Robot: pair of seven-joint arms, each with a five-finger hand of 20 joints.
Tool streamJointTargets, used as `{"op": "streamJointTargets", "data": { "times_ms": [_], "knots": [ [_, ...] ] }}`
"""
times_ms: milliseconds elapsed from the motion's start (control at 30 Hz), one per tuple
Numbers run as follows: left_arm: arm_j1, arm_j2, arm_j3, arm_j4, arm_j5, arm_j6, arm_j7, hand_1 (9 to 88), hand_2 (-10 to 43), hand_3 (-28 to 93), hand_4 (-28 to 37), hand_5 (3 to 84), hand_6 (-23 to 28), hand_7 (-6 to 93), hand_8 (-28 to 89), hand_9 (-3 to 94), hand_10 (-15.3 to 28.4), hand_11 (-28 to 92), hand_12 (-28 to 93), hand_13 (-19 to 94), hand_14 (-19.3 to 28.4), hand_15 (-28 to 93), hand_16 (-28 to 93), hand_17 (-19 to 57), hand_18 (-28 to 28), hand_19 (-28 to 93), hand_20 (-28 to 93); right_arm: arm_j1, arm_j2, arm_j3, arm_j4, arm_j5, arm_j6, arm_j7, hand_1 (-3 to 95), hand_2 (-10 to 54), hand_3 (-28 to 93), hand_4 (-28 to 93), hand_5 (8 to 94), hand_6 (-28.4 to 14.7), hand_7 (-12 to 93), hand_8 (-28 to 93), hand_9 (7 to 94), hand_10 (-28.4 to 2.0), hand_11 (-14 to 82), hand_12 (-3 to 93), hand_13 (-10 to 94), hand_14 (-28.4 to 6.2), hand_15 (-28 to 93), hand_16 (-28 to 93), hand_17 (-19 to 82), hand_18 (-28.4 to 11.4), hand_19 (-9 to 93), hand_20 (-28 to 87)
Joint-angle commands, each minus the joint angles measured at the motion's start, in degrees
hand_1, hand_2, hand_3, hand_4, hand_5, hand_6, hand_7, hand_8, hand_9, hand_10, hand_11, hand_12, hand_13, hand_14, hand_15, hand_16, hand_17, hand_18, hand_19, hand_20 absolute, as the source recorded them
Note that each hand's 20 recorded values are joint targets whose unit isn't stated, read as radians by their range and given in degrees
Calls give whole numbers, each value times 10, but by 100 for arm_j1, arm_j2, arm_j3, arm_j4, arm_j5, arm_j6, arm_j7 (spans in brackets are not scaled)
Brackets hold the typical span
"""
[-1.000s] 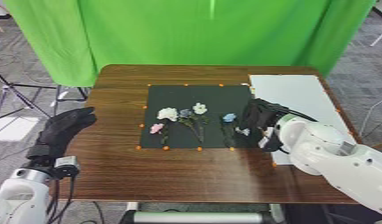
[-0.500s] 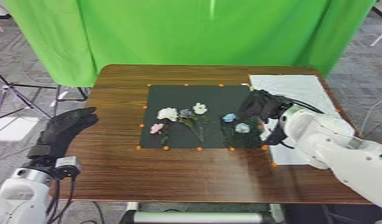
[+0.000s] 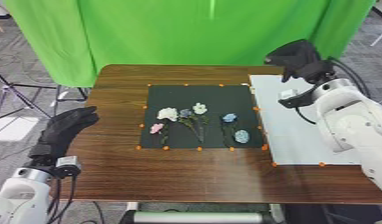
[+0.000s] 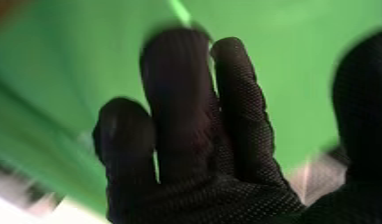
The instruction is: Arrange flowers
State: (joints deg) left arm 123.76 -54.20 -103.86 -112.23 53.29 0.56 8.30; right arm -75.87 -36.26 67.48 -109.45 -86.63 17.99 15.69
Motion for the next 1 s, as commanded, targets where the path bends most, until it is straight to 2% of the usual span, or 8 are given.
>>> {"op": "streamJointTargets", "data": {
  "times_ms": [33, 100, 233, 400, 500, 700, 867, 1000],
  "knots": [
    [-75, 22, 129, 47, 2, 230, 220, 308, -66, 633, -136, 450, 29, 202, -81, 449, 130, 243, 163, 361, 168, 157, 46, 21, 108, 45, 133, -1929, -1737, 2613, -137, 2254, -2367, -2715, 210, -5, 629, -150, 614, -18, 122, -70, 589, -158, 79, 158, 576, -154, 215, 269, 296, -184, 446, 420],
    [-110, 22, 207, 56, -10, 307, 320, 309, -66, 634, -138, 451, 31, 202, -81, 450, 130, 244, 162, 363, 167, 151, 41, 25, 102, 39, 131, -2048, -2385, 2801, -43, 2754, -2554, -3258, 168, 16, 639, -160, 554, -15, 99, -66, 516, -155, 66, 150, 433, -158, 122, 257, 237, -166, 194, 371],
    [-291, 31, 436, 128, 46, 354, 496, 308, -64, 634, -140, 452, 31, 203, -82, 455, 130, 246, 160, 365, 167, 137, 35, 30, 96, 36, 130, -2087, -3212, 2571, 217, 3425, -1807, -4185, 81, 43, 662, -165, 425, -12, 40, -55, 400, -149, 39, 130, 275, -136, 46, 168, 164, -133, 5, 295],
    [-749, -80, 789, 290, 295, 354, 767, 291, -53, 643, -153, 457, 29, 205, -83, 465, 134, 245, 155, 368, 162, 114, 30, 42, 83, 22, 127, -2623, -3637, 2836, 242, 3114, -2586, -4232, 23, 58, 677, -178, 337, -2, 15, -53, 336, -137, 22, 106, 195, -103, 6, 101, 102, -115, -10, 234],
    [-982, -184, 1033, 388, 178, 423, 879, 279, -44, 647, -163, 459, 27, 207, -84, 471, 134, 244, 153, 370, 160, 111, 30, 46, 79, 20, 128, -2931, -3636, 2927, 190, 2905, -2825, -4090, 2, 62, 676, -183, 322, 6, 28, -58, 325, -135, 19, 101, 184, -101, 0, 90, 91, -116, -9, 220],
    [-1049, -205, 1100, 403, 263, 357, 942, 268, -37, 653, -175, 461, 27, 205, -85, 473, 135, 240, 150, 353, 154, 99, 25, 50, 74, 16, 128, -3193, -3670, 3015, 95, 2900, -2737, -4106, -17, 66, 672, -191, 300, 9, 24, -61, 299, -134, 11, 94, 151, -103, -18, 81, 62, -118, -10, 203],
    [-1021, -108, 1129, 348, 133, 804, 1206, 260, -40, 662, -183, 430, 21, 169, -89, 466, 133, 198, 133, 303, 124, 73, -8, 50, 63, 12, 123, -3319, -3776, 3093, 35, 3051, -2640, -4241, -18, 67, 675, -190, 303, 10, 25, -60, 295, -132, 9, 91, 148, -104, -23, 83, 62, -119, -6, 201],
    [-966, -29, 1120, 299, -83, 1097, 1367, 212, -34, 673, -233, 362, 24, 110, -96, 408, 120, 113, 78, 237, 86, 48, -58, 42, 47, 10, 115, -3404, -3761, 3082, -4, 3092, -2542, -4303, -18, 67, 677, -190, 317, 6, 28, -61, 301, -128, 11, 90, 154, -97, -22, 85, 67, -119, -5, 201]
  ]
}}
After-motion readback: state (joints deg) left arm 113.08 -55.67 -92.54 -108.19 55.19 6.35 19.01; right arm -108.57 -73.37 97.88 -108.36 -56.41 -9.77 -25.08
